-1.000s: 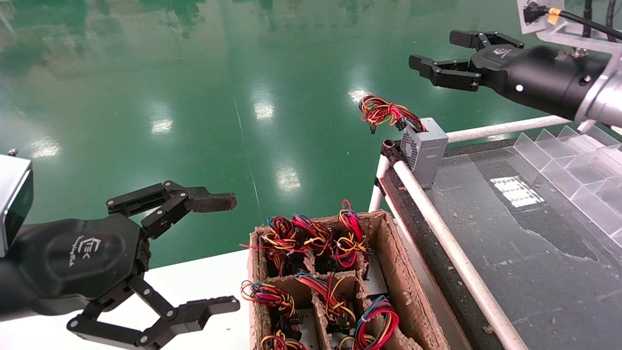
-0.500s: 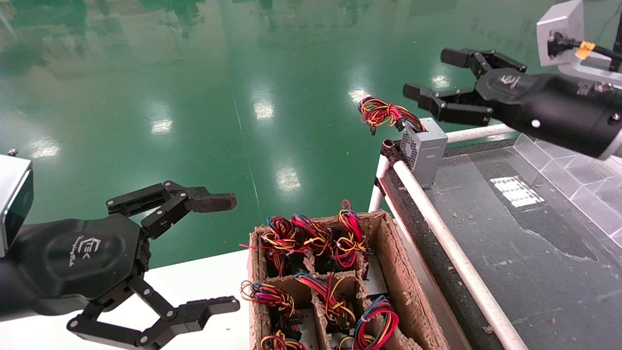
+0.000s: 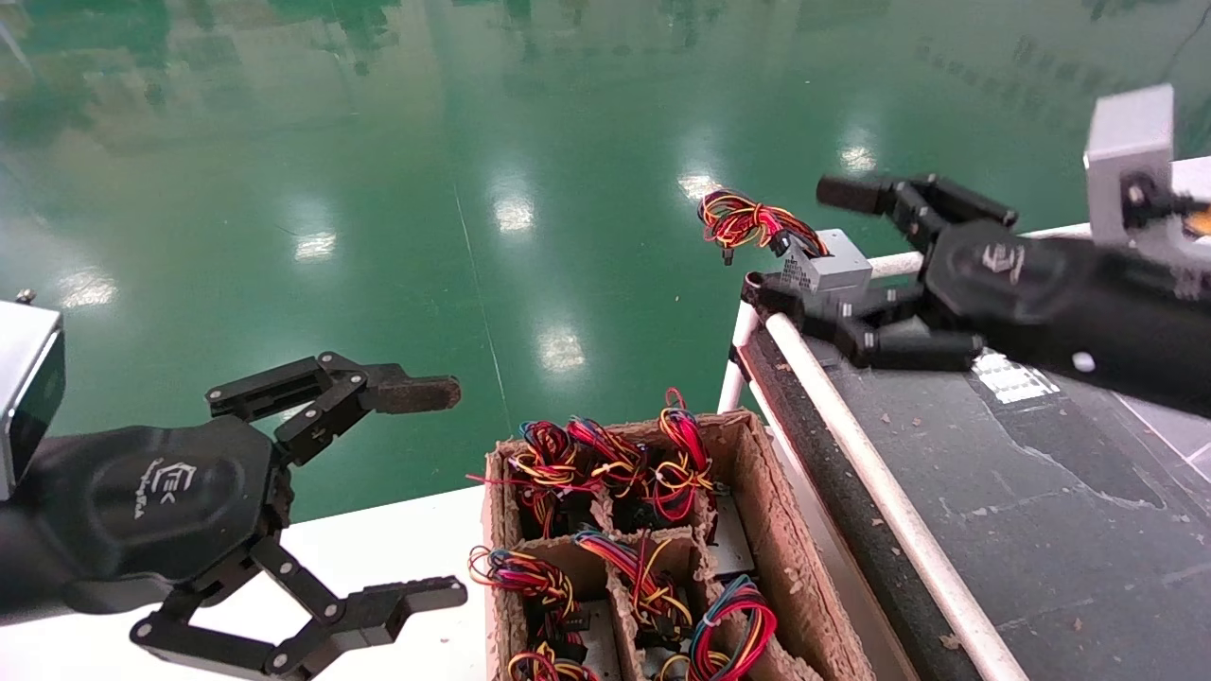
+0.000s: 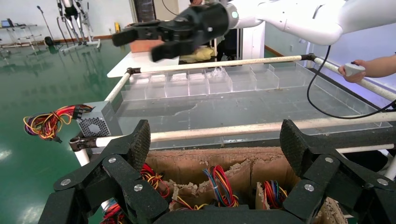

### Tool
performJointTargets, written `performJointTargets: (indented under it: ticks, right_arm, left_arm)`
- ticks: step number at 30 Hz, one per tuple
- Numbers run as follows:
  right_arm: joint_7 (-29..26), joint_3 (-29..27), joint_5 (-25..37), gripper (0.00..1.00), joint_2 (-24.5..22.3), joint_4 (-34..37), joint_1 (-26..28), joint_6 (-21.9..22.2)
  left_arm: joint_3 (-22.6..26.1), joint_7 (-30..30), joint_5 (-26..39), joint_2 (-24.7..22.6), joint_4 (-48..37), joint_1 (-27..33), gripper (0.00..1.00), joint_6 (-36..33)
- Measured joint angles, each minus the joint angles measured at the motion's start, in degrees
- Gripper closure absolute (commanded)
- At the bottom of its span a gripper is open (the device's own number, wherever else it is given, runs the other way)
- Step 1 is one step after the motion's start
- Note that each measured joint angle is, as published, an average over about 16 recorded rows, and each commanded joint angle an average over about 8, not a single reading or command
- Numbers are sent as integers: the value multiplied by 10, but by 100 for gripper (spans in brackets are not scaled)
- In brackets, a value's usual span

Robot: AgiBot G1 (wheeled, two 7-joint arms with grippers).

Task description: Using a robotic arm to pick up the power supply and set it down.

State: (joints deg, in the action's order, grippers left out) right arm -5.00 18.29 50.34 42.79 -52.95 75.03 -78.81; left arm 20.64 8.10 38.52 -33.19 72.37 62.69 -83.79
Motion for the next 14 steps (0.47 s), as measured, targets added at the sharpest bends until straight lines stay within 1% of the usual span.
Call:
performJointTargets:
  ticks: [7,14]
  right_arm:
    - [-24,-9,-35,0,-33,-86,-56,-29]
    - [-36,-14,-53,0,-49,-129,-84,-43]
  left_arm:
    - [0,0,0,0,0,0,0,0]
    - [0,0,0,0,0,0,0,0]
